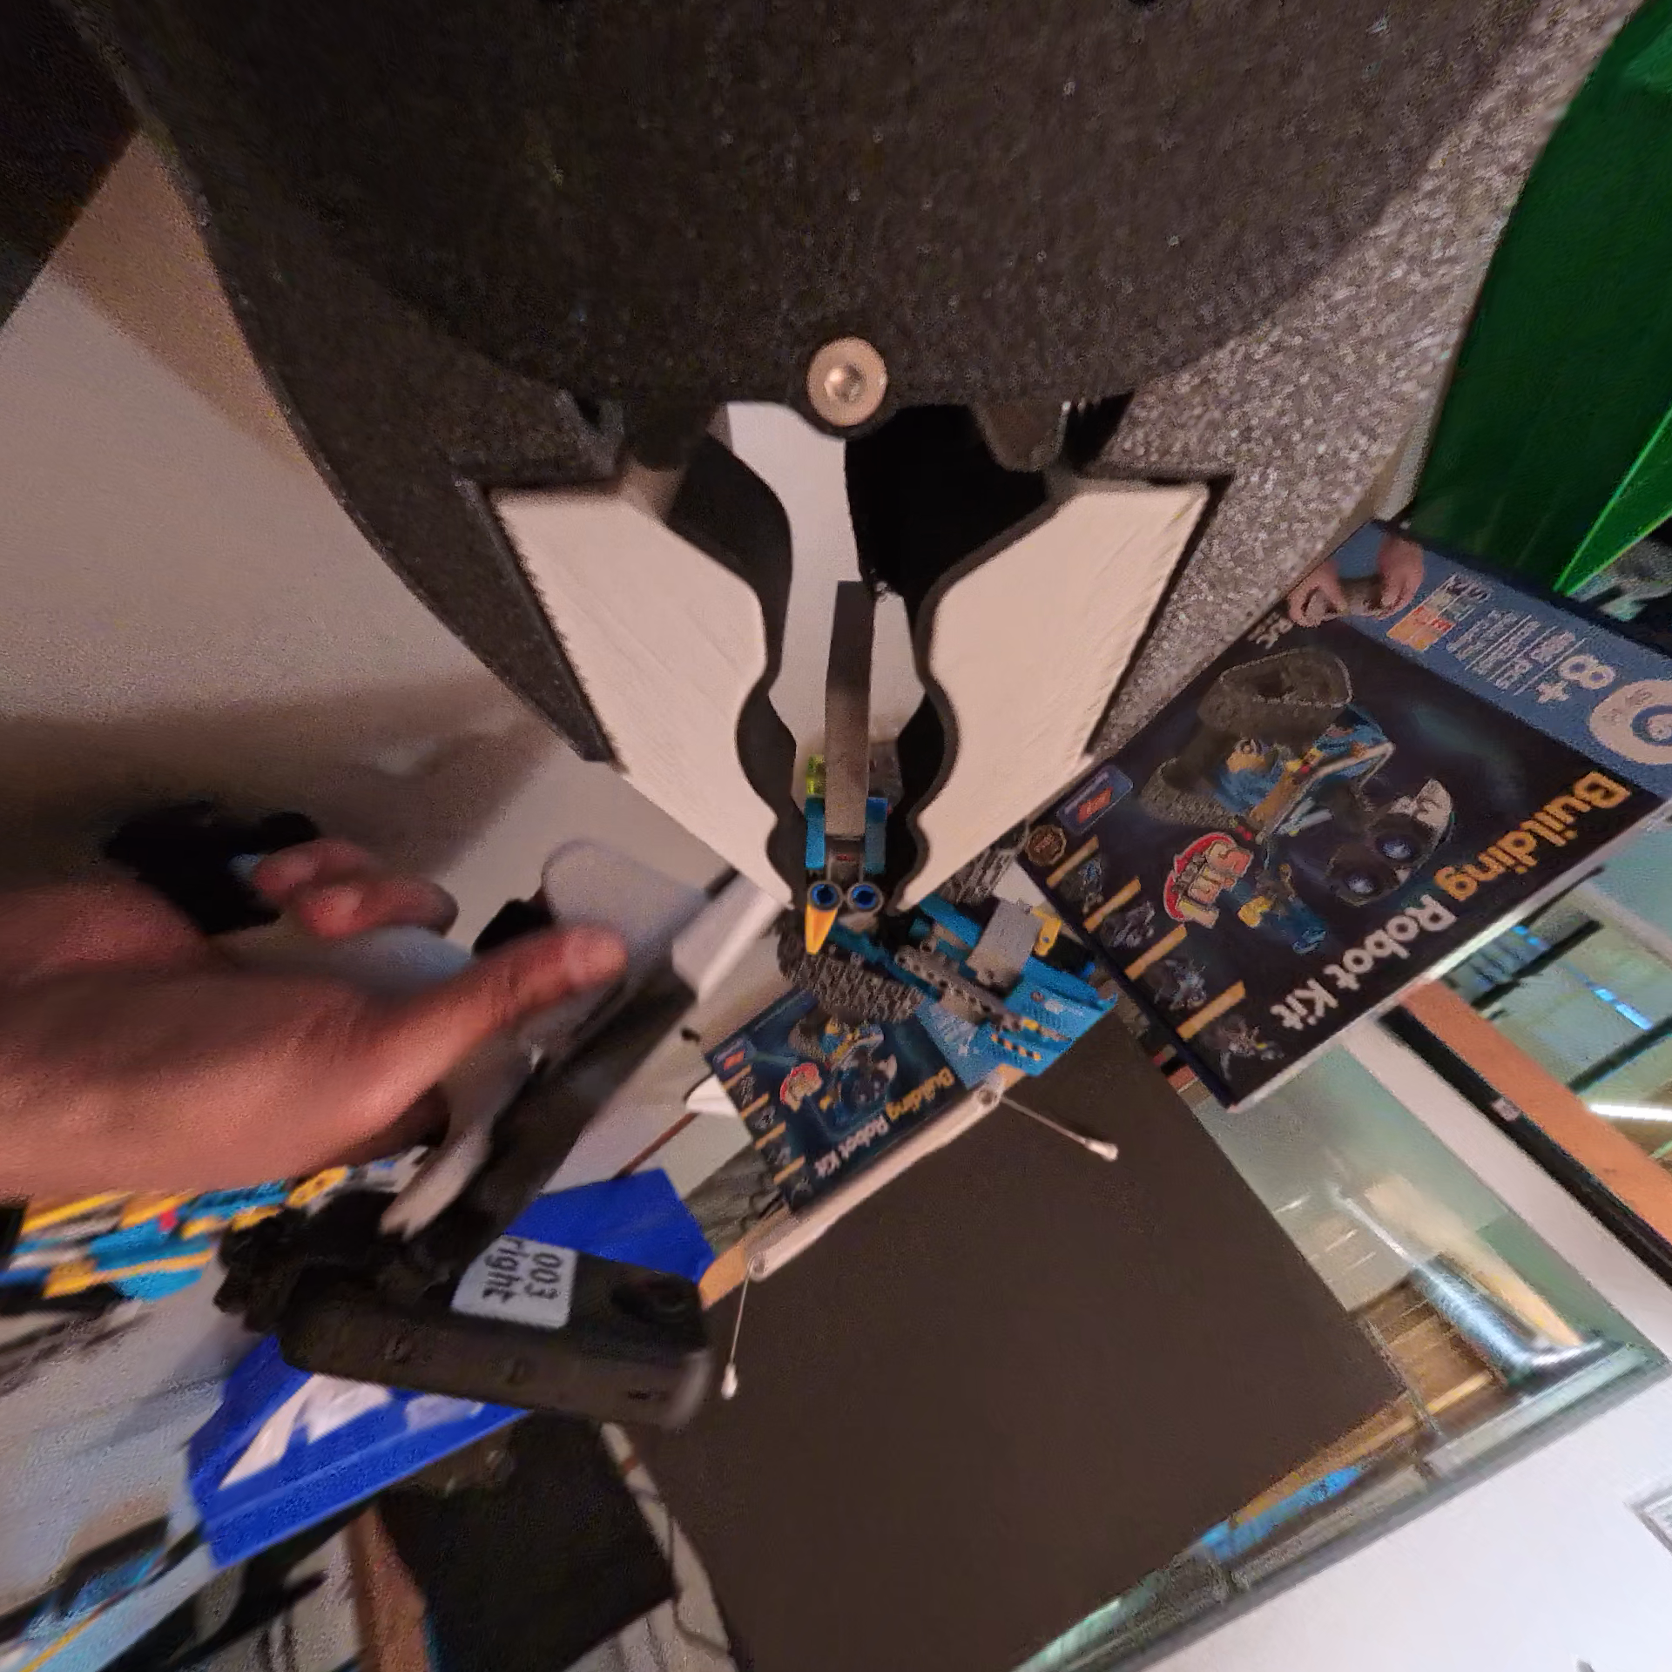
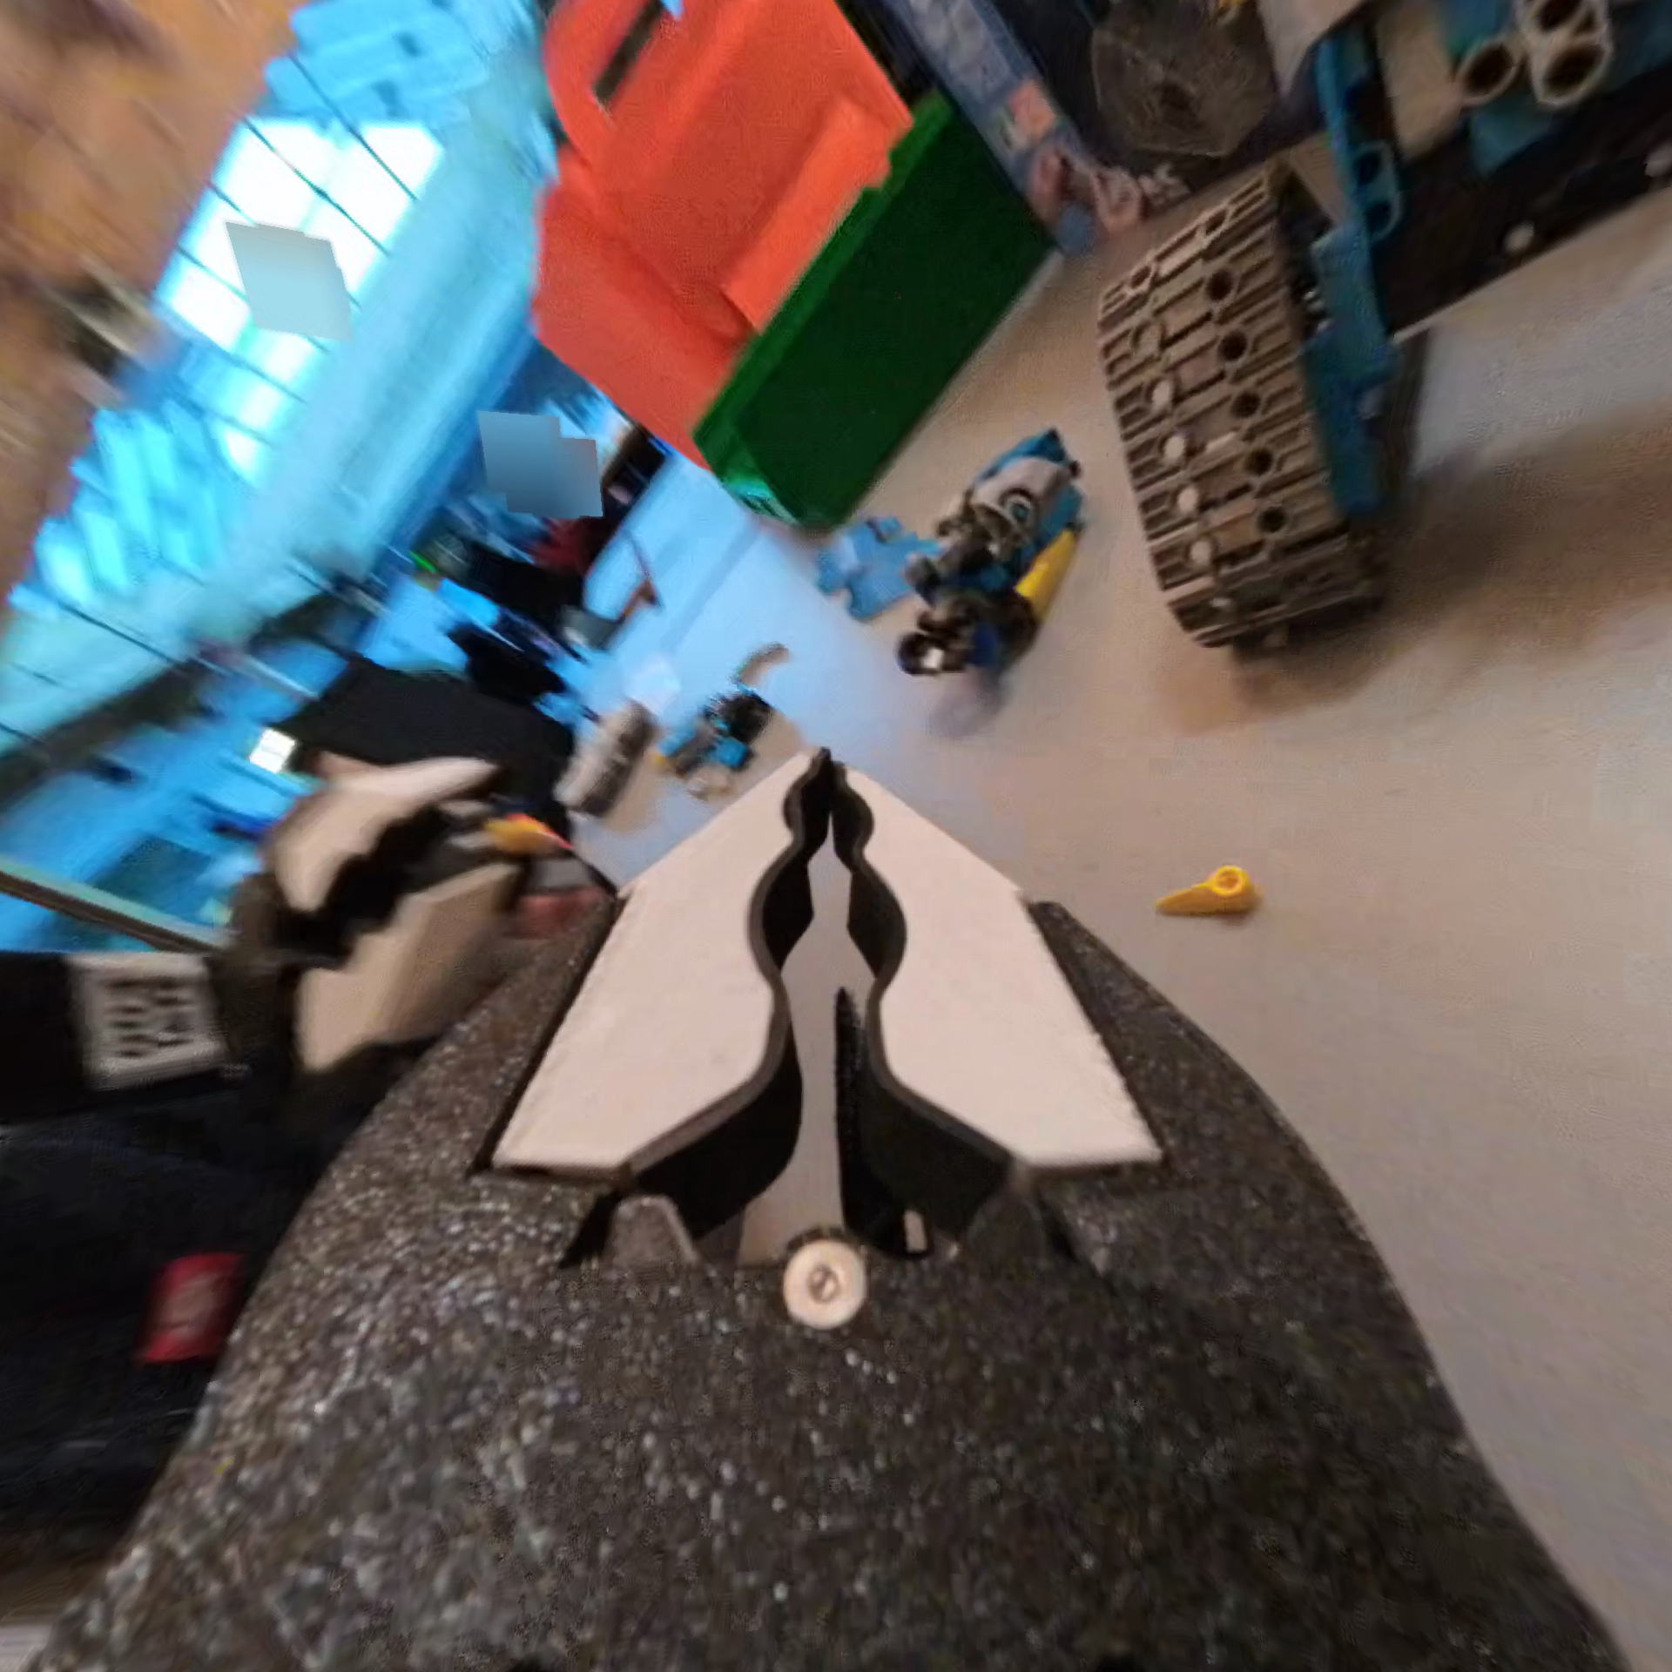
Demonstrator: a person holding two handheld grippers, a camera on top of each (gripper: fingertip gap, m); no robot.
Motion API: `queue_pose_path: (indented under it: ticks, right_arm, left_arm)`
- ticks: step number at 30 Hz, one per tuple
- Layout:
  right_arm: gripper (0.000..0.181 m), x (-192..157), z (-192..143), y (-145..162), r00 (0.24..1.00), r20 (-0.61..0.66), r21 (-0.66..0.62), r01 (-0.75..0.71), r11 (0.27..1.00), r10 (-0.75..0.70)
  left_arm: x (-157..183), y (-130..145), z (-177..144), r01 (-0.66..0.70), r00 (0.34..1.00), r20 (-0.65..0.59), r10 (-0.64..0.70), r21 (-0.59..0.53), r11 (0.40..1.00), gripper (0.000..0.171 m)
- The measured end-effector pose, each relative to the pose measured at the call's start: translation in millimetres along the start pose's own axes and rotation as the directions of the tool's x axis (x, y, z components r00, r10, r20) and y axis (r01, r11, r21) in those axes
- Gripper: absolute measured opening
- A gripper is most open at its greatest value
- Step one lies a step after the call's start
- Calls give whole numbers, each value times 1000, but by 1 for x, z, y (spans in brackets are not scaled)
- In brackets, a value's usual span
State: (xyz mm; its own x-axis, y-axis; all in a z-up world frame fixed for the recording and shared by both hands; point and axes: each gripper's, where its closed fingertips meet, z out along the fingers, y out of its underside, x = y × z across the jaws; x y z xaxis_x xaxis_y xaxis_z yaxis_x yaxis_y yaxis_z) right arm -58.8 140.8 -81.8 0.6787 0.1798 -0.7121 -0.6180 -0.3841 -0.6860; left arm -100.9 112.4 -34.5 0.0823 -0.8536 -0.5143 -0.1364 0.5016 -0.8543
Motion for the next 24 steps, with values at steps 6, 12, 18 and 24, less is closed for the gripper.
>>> queue_pose_path:
  ticks: [6,12,18,24]
  right_arm:
    - [0,-2,-9,0,985,-37,-71,168,983,-171]
    - [19,-27,-21,-14,936,64,-23,347,937,-345]
    - [33,59,-21,11,647,-239,-436,595,675,-724]
    - [23,88,-8,26,689,-241,-532,496,686,-684]
  left_arm:
    - [-7,17,4,183,979,-80,-186,-40,982,15]
    - [-2,27,8,286,944,-139,-298,-97,953,15]
    - [-5,49,14,536,798,-198,-570,-201,820,16]
    - [-10,50,12,636,712,-218,-667,-201,745,16]
